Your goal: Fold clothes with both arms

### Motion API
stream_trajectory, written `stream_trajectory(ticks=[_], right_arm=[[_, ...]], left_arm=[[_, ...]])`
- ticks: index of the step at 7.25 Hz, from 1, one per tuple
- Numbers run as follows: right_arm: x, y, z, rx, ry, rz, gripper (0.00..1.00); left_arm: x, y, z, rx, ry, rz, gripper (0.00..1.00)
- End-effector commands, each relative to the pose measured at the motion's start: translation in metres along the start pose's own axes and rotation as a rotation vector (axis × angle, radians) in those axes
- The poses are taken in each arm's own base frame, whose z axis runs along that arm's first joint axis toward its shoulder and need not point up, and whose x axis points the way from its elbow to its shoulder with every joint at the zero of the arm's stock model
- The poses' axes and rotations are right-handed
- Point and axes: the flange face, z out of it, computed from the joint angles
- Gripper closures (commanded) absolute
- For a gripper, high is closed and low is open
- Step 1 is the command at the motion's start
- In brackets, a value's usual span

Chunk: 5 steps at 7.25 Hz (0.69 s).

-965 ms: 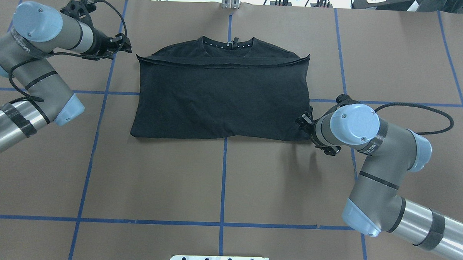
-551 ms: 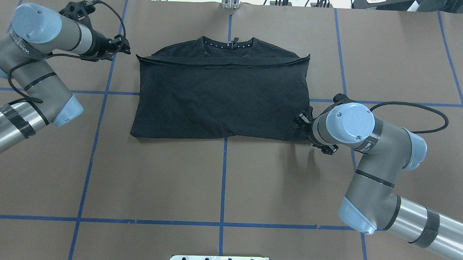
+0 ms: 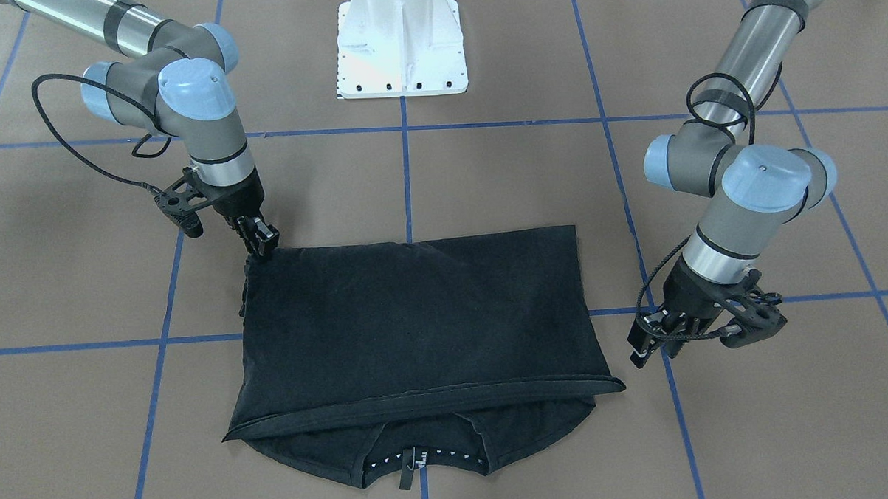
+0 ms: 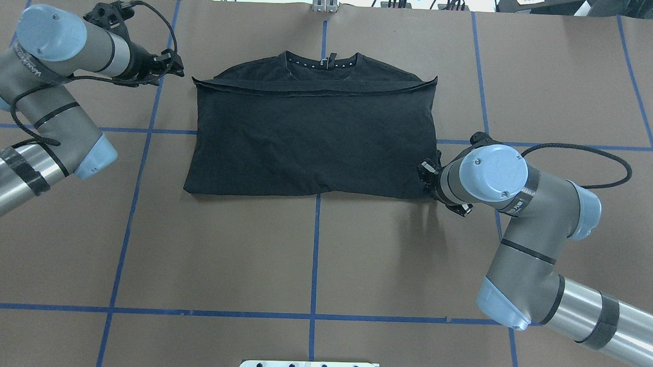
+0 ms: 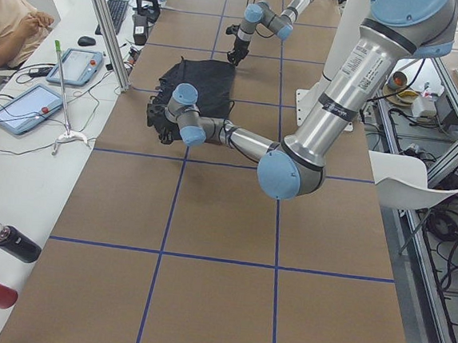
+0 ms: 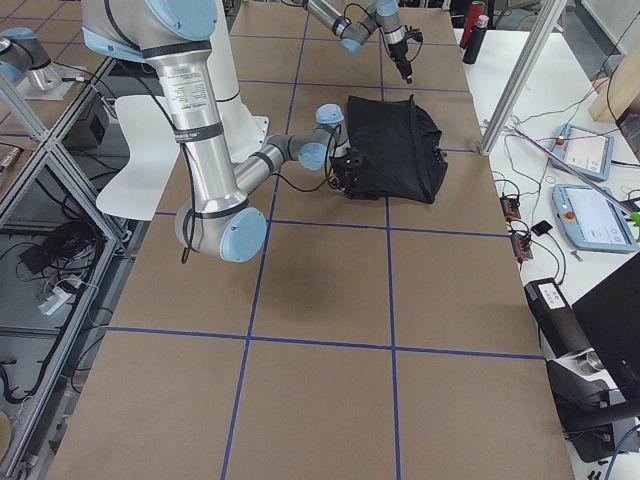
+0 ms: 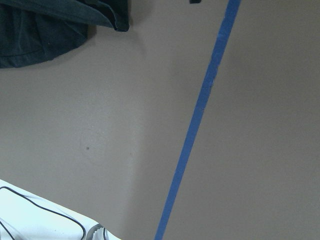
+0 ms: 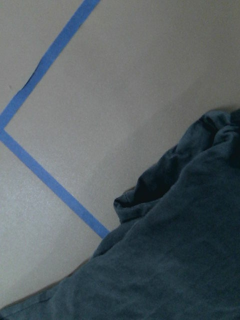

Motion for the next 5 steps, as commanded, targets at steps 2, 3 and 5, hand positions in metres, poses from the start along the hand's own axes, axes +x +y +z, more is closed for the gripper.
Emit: stream_trajectory(ticks=[2,3,5], right_arm=[[-0.002,0.001,-0.006,-0.007,-0.012,0.001,1.00],[-0.001,0.000,-0.020,-0.019,-0.028,0.001,1.00],[0.013,-0.002,-0.049,-0.045,-0.057,-0.002,1.00]], left_arm=[[0.001,-0.001,-0.001,0.002,0.002,-0.001,0.32],[-0.002,0.000,-0.001,0.001,0.000,-0.002,0.32],[-0.002,0.000,-0.001,0.001,0.000,-0.002,0.32]])
